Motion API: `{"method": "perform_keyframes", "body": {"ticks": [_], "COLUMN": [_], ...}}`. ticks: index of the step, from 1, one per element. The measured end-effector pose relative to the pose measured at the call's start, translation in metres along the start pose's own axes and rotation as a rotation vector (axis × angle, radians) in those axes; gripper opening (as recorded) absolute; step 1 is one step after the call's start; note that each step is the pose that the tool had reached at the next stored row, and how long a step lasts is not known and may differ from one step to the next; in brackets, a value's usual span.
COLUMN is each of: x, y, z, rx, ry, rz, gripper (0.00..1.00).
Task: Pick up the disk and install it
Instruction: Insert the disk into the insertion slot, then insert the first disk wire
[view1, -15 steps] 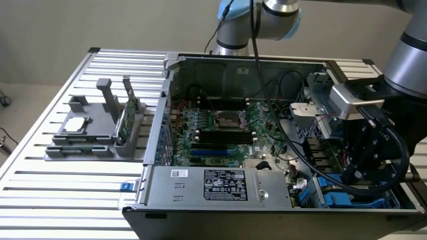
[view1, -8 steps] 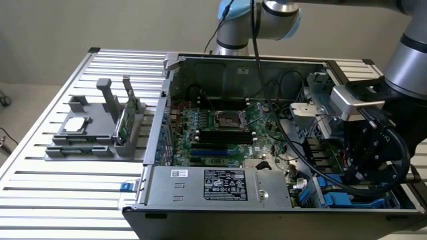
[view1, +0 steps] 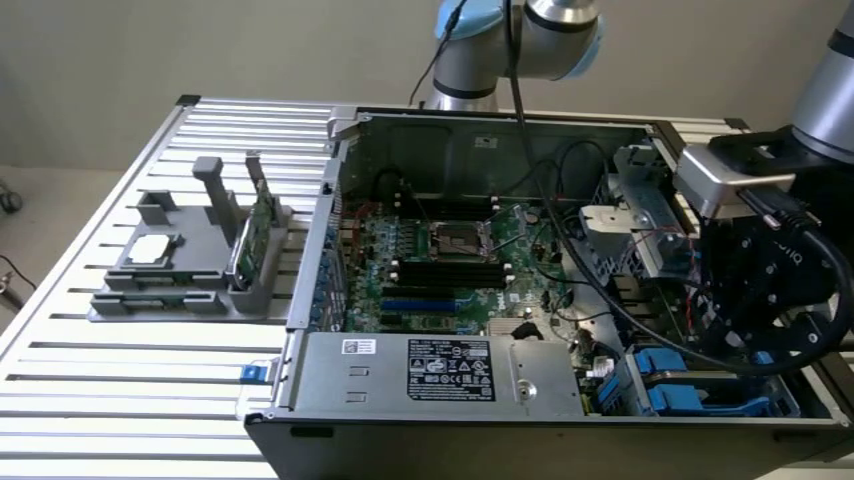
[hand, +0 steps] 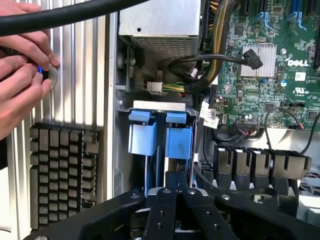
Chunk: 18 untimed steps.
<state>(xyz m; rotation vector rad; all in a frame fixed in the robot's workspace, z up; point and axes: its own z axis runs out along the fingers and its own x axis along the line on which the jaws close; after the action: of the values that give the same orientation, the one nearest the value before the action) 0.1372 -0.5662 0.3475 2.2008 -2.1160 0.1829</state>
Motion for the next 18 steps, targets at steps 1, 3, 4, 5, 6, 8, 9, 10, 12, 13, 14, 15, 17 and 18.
{"method": "perform_keyframes", "body": {"ticks": [1,3,4,5,6,8,9,10,12,13,14,15,17,18], "x": [0.0003,0.0006,0.0006,0.0006,0.0006,0.0006,0.0006,0.0006,0.0006,0.0006,0.0006,0.0006,0.0006,0.0006], "y": [-0.0001,-0.0001,-0.0001,-0.0001,-0.0001,-0.0001,-0.0001,-0.0001,-0.0001,-0.0001,-0.0001,-0.0001,-0.0001,-0.0001], "z": [-0.0018,-0.0042,-0.0041,-0.0041,-0.0041,-0.0041,-0.0042,-0.0042,-0.0042,-0.0042,-0.0042,-0.0042,-0.0042,-0.0042], "rx": [0.0001,0.0001,0.0001,0.0001,0.0001,0.0001,0.0001,0.0001,0.0001,0.0001,0.0001,0.0001,0.0001,0.0001], "ry": [-0.0004,-0.0001,-0.0004,-0.0001,-0.0002,-0.0001,0.0,0.0,0.0,0.0,0.0,0.0,0.0,0.0], "rz": [0.0,0.0,0.0,0.0,0.0,0.0,0.0,0.0,0.0,0.0,0.0,0.0,0.0,0.0], "gripper": [0.11,0.11,0.11,0.11,0.11,0.11,0.11,0.11,0.11,0.11,0.11,0.11,0.11,0.11]}}
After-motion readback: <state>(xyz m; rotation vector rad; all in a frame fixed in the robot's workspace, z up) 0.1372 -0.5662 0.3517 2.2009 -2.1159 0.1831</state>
